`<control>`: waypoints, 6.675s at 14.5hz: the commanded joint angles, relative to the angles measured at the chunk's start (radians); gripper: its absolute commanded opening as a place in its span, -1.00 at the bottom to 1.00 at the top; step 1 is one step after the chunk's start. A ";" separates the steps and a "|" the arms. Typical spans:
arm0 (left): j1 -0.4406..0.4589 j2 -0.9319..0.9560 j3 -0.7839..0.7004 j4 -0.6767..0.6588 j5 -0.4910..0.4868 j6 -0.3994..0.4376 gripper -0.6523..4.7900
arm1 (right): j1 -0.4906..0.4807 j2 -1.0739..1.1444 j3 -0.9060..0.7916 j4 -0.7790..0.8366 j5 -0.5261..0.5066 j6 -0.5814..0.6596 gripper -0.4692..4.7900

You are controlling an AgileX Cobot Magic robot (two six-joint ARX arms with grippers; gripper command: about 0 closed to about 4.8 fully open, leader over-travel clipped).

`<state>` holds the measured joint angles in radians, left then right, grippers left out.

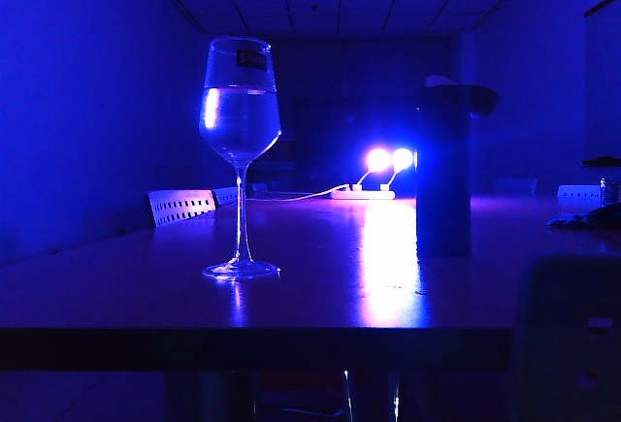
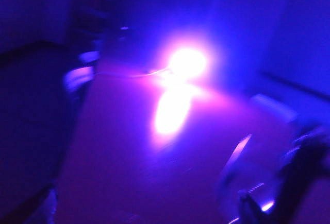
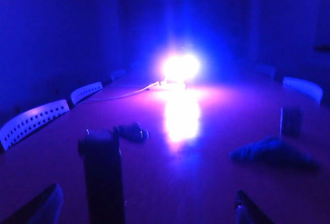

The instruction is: Pick up the black thermos cup, pour some water from it into the stemmed glass, and then put the thermos cup back on the table.

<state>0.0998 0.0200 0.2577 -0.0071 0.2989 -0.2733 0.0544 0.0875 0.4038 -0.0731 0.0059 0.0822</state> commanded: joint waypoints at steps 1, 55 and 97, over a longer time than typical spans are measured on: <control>-0.001 0.114 0.102 0.016 0.068 -0.023 1.00 | -0.001 0.154 0.140 0.018 -0.047 -0.102 0.82; -0.655 1.233 0.636 0.225 0.015 0.352 1.00 | 0.120 1.796 0.519 1.023 -0.293 -0.079 0.73; -0.631 1.004 0.638 -0.201 -0.373 0.325 1.00 | 0.373 1.602 0.920 0.570 -0.294 -0.766 -0.13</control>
<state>-0.5335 1.0138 0.8902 -0.2340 -0.0708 0.0525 0.4225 1.7023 1.3045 0.4194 -0.2802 -0.6376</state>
